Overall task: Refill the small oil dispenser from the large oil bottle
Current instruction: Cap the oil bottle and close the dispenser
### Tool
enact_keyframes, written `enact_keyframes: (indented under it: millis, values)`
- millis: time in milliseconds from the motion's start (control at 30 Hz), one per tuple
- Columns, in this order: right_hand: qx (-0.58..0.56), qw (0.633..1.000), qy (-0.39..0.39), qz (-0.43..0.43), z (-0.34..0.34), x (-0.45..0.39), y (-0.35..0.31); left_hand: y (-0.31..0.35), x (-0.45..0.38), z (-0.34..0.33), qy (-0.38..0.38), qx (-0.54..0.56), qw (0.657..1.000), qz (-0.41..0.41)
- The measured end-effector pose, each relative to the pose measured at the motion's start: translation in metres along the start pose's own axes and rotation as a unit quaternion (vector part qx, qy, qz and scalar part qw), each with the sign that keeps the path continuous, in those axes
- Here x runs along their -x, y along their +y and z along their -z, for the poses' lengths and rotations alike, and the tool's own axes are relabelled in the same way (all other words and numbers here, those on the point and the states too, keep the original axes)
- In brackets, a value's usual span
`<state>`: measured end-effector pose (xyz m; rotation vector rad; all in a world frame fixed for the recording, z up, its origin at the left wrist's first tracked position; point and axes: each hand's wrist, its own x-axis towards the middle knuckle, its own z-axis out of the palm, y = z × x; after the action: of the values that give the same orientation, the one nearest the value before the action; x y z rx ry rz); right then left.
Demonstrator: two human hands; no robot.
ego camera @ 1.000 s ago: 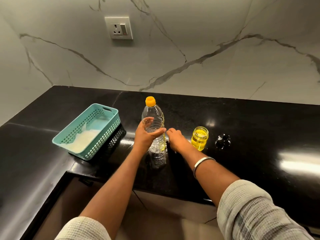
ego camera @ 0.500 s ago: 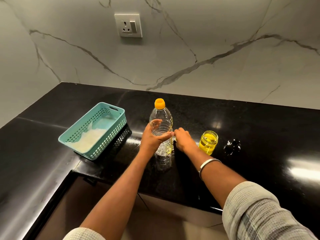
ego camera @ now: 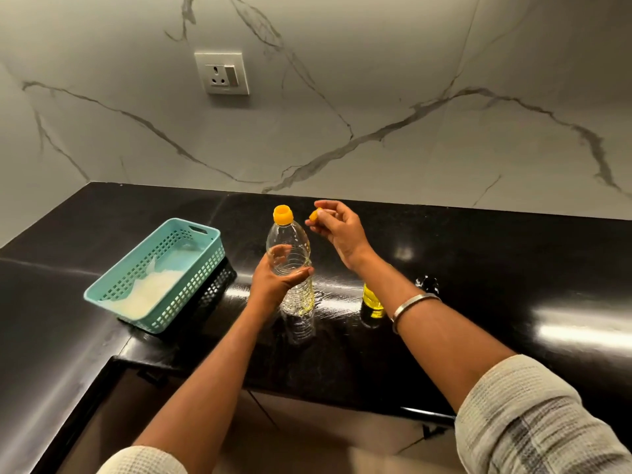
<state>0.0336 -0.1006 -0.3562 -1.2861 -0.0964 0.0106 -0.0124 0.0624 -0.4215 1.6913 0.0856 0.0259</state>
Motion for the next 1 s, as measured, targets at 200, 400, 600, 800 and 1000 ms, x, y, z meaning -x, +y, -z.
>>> enact_keyframes:
  millis: [200, 400, 600, 800, 1000]
  values:
    - [-0.090, 0.993, -0.077, 0.028, -0.023, 0.010, -0.021, 0.003, 0.001, 0.001, -0.009, 0.002, 1.000, 0.012]
    - [0.052, 0.988, -0.126, 0.075, -0.034, 0.012, -0.028, 0.004, 0.001, 0.002, -0.014, -0.005, 1.000, 0.009]
    - [0.146, 0.971, -0.164, 0.098, -0.032, 0.011, -0.036, 0.003, 0.000, 0.003, -0.009, -0.014, 1.000, 0.008]
    - [0.213, 0.954, -0.146, 0.150, -0.038, 0.006, -0.038, 0.006, 0.002, 0.002, -0.011, -0.027, 1.000, -0.005]
    - [0.207, 0.957, -0.167, 0.120, -0.032, 0.003, -0.040, 0.003, -0.001, 0.003, -0.015, -0.010, 1.000, 0.004]
